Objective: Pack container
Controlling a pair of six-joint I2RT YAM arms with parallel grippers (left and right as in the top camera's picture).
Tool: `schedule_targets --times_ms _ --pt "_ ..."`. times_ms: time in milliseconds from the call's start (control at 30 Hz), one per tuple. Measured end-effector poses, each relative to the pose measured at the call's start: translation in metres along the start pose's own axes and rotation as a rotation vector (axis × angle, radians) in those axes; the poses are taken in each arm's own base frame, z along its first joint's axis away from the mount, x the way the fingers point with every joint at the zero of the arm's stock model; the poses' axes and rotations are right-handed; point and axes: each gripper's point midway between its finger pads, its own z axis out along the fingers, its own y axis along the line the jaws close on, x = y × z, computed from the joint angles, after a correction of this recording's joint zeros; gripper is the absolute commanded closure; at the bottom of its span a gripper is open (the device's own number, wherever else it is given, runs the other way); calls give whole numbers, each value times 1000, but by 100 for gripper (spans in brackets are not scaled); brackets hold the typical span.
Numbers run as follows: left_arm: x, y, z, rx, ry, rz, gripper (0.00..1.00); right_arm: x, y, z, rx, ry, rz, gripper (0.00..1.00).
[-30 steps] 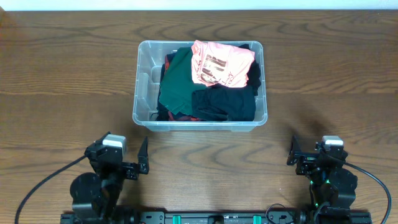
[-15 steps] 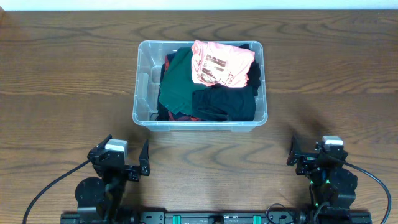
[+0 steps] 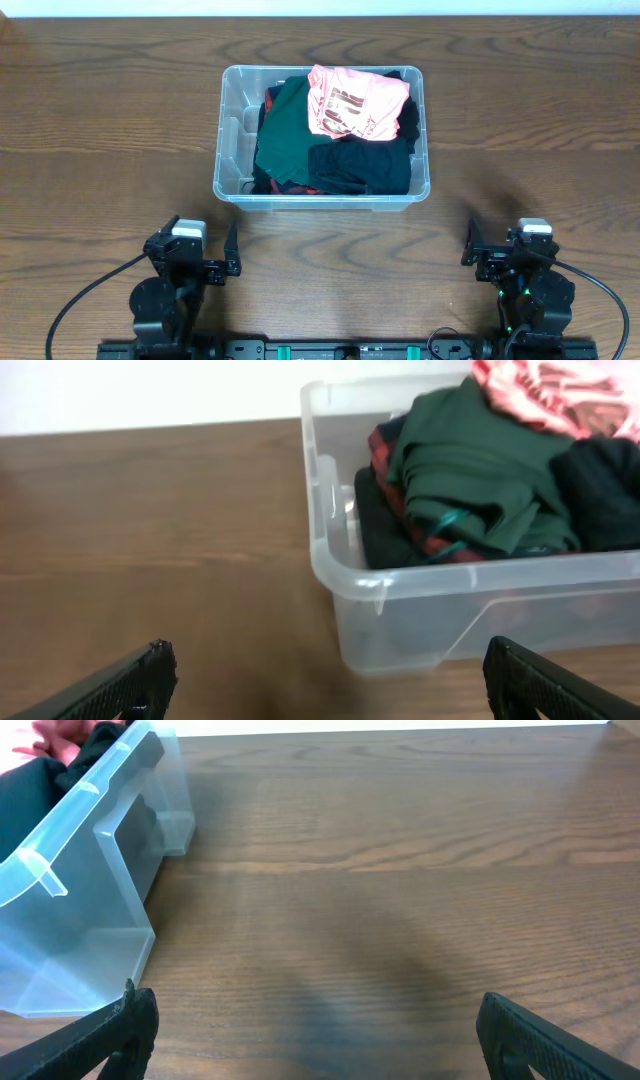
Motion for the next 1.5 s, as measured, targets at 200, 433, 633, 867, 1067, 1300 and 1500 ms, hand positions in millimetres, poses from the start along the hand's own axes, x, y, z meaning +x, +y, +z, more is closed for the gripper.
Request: schedule_targets --times_ms 200,433,633,867,1067,1300,1500 --pt "23 1 9 -1 53 -6 2 0 0 0 0 0 0 1" --pt "29 1 11 -1 65 -8 2 0 0 0 0 0 0 1" --pt "32 1 11 0 76 -9 2 0 0 0 0 0 0 1" --pt "33 0 11 0 83 -10 2 0 0 0 0 0 0 1" --pt "34 0 11 0 83 -10 2 0 0 0 0 0 0 1" --pt "34 0 11 0 84 -10 2 0 0 0 0 0 0 1" --pt "34 0 11 0 85 -10 2 0 0 0 0 0 0 1"
